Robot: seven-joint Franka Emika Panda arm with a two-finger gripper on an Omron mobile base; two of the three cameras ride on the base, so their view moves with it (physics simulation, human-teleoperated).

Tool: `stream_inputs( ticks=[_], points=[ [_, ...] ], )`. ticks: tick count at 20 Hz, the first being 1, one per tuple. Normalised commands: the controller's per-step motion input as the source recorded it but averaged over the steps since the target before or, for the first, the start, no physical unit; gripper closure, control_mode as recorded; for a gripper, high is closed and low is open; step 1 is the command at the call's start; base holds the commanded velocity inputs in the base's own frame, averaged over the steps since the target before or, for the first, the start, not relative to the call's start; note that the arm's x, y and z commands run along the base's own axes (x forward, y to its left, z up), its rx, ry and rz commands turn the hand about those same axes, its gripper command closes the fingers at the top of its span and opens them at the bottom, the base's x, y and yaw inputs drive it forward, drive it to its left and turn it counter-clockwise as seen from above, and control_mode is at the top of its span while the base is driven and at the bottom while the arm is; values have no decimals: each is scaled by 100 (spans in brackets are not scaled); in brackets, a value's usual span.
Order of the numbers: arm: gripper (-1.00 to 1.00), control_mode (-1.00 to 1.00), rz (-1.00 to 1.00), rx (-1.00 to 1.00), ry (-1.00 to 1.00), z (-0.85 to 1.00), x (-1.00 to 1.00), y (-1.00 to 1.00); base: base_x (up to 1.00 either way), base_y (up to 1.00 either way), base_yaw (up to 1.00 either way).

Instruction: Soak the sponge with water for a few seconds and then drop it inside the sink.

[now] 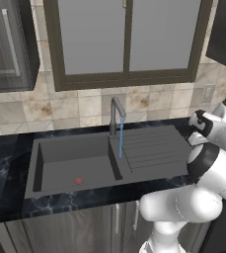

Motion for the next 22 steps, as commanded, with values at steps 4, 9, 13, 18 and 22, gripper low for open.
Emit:
stream_inputs(
  ticks=[4,9,13,18,22],
  points=[
    [-100,-100,5,-1,8,0,-1,-36,0,0,0],
    [-100,-100,5,0,6,0,-2,-34,0,0,0],
    [-100,-100,4,0,6,0,-4,-32,0,0,0],
    [-100,-100,4,0,4,0,-1,-30,0,0,0],
    [-100,-100,3,0,1,-2,0,-29,0,0,0]
  ],
)
